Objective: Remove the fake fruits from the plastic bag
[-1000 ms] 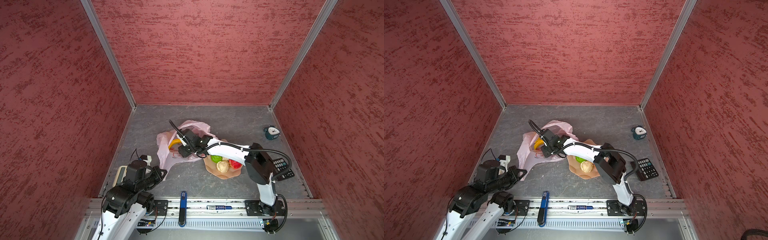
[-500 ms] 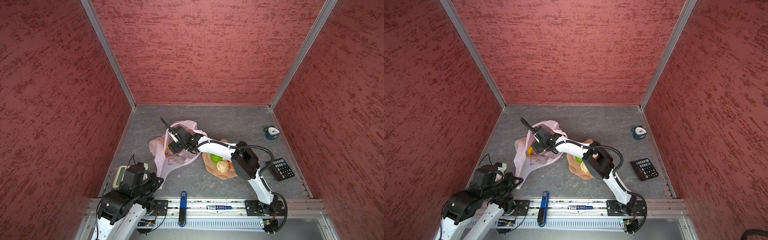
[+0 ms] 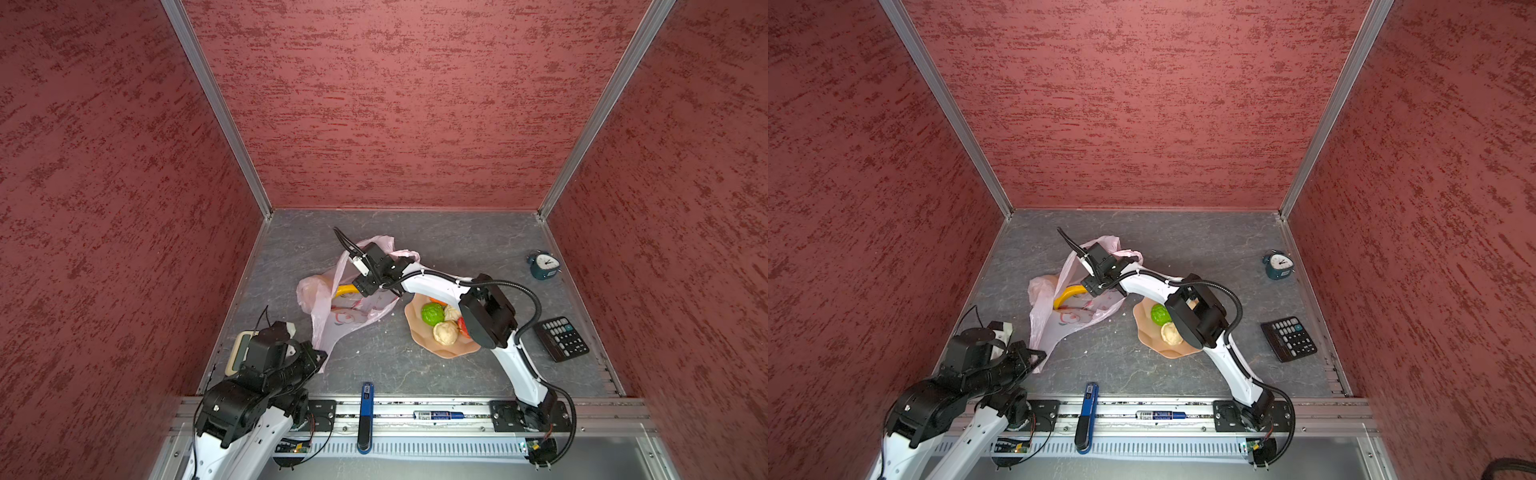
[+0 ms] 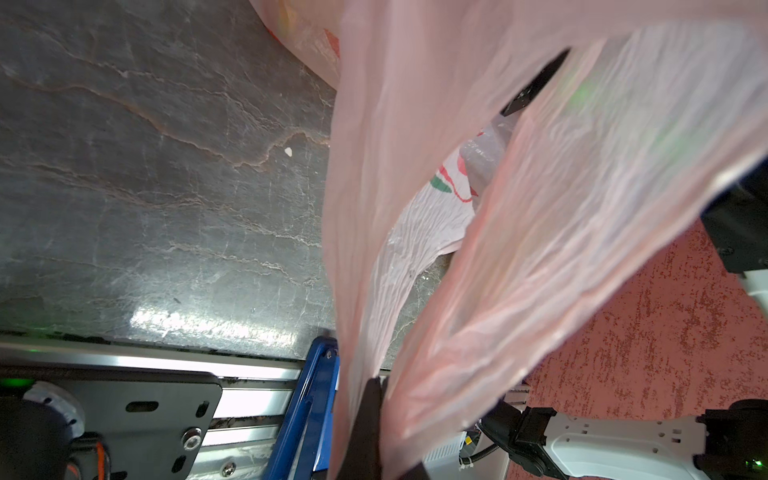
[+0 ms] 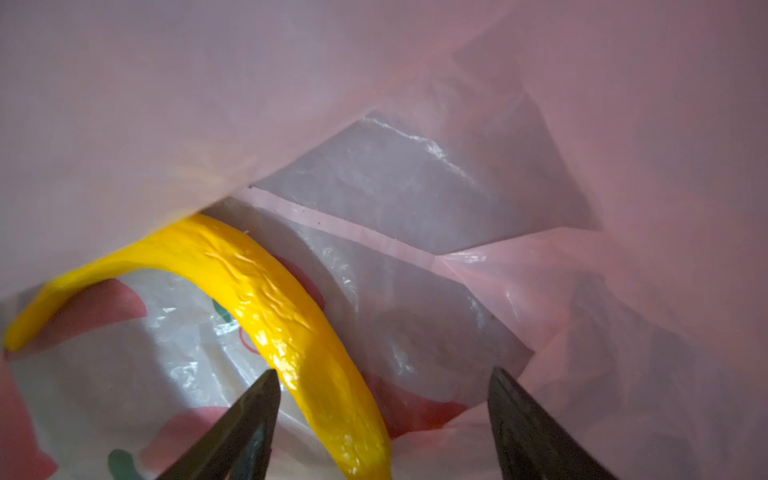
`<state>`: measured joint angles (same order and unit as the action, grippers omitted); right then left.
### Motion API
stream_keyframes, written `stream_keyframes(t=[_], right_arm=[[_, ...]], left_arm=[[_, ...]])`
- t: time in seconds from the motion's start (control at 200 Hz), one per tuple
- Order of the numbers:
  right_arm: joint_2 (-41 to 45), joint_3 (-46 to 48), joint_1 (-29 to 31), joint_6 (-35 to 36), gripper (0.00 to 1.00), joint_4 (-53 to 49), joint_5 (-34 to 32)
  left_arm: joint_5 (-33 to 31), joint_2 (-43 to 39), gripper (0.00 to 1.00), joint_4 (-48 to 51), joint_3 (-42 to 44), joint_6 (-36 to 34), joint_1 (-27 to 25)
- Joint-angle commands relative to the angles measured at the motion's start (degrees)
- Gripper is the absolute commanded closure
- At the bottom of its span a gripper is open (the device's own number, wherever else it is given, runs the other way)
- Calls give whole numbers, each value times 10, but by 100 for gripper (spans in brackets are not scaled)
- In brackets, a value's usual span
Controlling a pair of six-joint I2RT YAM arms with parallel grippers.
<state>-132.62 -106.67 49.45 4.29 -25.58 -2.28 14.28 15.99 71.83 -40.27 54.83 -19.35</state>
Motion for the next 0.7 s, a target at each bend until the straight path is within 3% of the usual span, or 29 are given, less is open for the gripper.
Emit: stream_keyframes(t=[0.0,0.266,0.531,0.696], right_arm=[[-22,-13,4,23,23,-24,25],[-29,-7,4,30,32,-45,53],[-23,-9,4,30,70,-45,62],[12,-7,4,32,80,-54,54]], left_arm=[[-12,8,99,-30,3,-3,-1],[-11,46,99,-103,7,-18,-2],[-13,112,99,-200,11,-44,0],[-29,162,99,-256,1,-70,5]])
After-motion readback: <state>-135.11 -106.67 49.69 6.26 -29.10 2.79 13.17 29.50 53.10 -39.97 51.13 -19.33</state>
